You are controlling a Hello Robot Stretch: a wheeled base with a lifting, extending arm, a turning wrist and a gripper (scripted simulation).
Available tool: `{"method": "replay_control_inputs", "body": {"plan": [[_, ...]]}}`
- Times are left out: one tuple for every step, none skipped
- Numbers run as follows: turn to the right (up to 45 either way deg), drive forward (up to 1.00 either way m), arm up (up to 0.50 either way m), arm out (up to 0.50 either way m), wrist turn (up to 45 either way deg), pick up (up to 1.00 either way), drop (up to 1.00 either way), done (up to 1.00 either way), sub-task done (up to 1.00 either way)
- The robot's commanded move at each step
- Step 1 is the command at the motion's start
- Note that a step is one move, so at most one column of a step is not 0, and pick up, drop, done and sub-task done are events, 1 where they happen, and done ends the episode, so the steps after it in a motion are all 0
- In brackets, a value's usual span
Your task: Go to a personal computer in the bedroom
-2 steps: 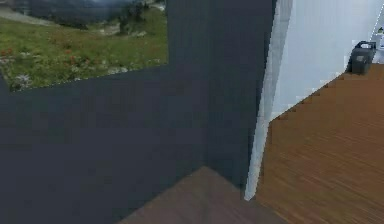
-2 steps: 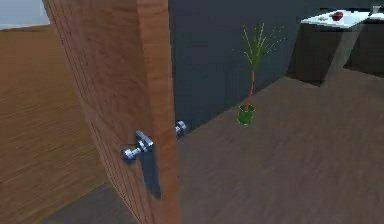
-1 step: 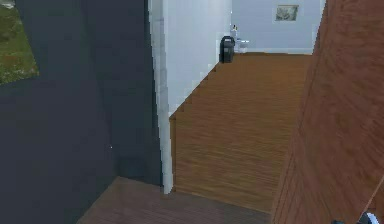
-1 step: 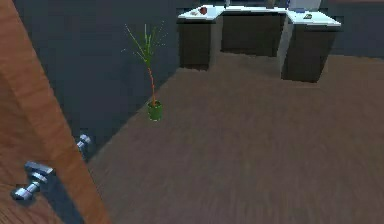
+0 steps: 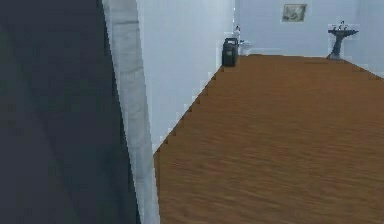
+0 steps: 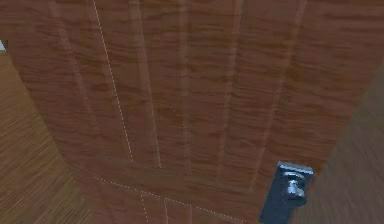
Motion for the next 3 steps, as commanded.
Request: {"method": "replay_control_inputs", "body": {"plan": [[6.0,0.00,0.00,0.00,0.0,0.00,0.00,0.00,0.00],[0.0,0.75,0.00,0.00,0.0,0.00,0.00,0.00,0.00],[45.0,0.00,0.00,0.00,0.0,0.00,0.00,0.00,0.00]]}}
